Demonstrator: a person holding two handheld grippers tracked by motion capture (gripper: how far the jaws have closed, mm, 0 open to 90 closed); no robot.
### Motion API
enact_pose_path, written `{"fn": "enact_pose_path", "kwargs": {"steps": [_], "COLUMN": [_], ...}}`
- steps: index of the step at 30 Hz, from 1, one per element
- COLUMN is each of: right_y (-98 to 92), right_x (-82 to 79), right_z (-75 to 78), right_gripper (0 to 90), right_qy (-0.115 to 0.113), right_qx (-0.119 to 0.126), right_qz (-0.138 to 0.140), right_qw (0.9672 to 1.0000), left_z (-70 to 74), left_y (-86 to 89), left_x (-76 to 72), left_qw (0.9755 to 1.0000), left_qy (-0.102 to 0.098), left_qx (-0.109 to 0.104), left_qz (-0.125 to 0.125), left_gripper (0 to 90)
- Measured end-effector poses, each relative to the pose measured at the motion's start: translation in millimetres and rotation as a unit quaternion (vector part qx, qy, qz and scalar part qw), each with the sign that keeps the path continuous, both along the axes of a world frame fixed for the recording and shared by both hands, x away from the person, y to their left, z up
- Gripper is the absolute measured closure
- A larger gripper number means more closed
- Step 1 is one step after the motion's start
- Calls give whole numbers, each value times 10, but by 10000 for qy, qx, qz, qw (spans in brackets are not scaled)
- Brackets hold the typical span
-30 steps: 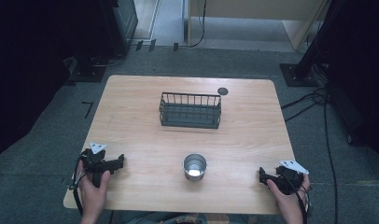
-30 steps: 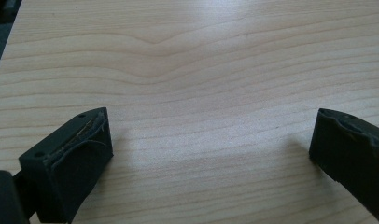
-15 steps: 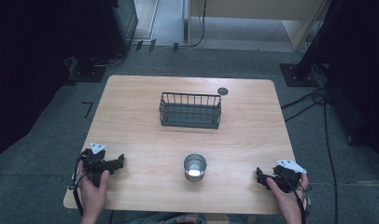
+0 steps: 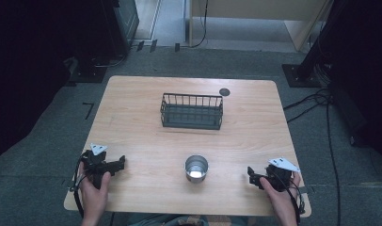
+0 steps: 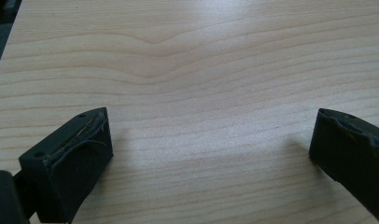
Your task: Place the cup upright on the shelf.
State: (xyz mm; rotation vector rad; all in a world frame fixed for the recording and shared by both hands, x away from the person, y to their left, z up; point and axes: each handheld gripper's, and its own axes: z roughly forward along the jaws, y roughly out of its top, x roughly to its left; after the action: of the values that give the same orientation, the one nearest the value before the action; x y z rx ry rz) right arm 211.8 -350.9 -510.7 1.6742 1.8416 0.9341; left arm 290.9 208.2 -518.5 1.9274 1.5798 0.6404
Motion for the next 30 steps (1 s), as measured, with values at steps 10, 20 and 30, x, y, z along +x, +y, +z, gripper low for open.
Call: {"fn": "enact_pose_path", "kwargs": {"steps": [10, 20, 30], "right_y": [280, 482, 679], "right_x": [22, 21, -9], "right_z": [54, 65, 62], "right_gripper": [3, 3, 3], "right_qy": [-113, -125, -163], "right_qx": [68, 79, 74], "right_qz": [524, 907, 1231], "right_qw": [9985, 9958, 9922], "left_z": [0, 0, 0], "left_y": [0, 0, 0], "left_x": [0, 0, 0], "left_qw": [10000, 10000, 10000], "left_qy": [-2, -2, -1], "left_qx": [-1, 0, 0], "left_qz": [0, -1, 0], "left_gripper": [0, 0, 0]}}
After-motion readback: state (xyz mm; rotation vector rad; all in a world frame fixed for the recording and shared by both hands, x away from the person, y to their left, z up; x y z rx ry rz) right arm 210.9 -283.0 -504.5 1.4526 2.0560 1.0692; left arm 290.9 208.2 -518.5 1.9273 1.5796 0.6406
